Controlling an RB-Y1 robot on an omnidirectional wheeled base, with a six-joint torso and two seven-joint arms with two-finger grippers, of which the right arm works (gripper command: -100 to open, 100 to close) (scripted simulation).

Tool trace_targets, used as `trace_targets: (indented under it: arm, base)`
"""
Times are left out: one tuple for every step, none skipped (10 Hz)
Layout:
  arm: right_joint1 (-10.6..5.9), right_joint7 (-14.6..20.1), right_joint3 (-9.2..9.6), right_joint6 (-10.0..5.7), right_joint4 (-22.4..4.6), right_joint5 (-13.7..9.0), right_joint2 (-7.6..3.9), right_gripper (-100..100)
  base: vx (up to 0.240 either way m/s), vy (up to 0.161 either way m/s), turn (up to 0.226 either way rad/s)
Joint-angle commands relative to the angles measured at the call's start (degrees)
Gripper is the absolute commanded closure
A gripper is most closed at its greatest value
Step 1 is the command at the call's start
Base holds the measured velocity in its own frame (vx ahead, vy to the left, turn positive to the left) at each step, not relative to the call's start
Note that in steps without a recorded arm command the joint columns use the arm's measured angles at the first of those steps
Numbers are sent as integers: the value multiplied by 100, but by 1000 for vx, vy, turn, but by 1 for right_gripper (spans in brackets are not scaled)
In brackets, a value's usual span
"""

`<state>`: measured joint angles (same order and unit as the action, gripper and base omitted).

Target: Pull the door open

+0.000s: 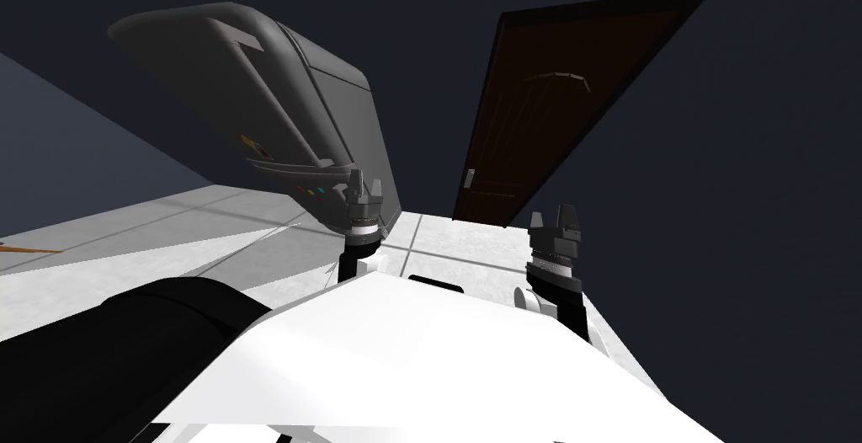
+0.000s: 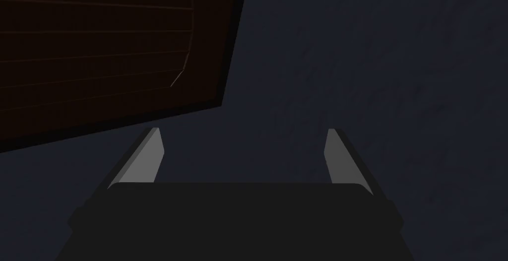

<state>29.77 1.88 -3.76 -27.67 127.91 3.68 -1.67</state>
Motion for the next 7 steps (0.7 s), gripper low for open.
trace_targets:
  arm:
    - [-47,135,69,8,-115,-174,-80,-100]
    - [-58,167,85,10,-142,-215,-98,-100]
    - [-94,269,138,16,-229,-347,-153,-100]
    - [-125,361,184,21,-306,-465,-199,-100]
    - [-157,453,231,26,-383,-583,-245,-100]
    - [-194,560,286,31,-473,-722,-297,-100]
    - [-233,675,344,38,-569,-870,-352,-100]
  base:
    - [139,11,18]
    - [181,7,6]
    - [184,-10,10]
    - [206,0,17]
    - [223,21,17]
    - [211,-28,10]
    - [210,-17,26]
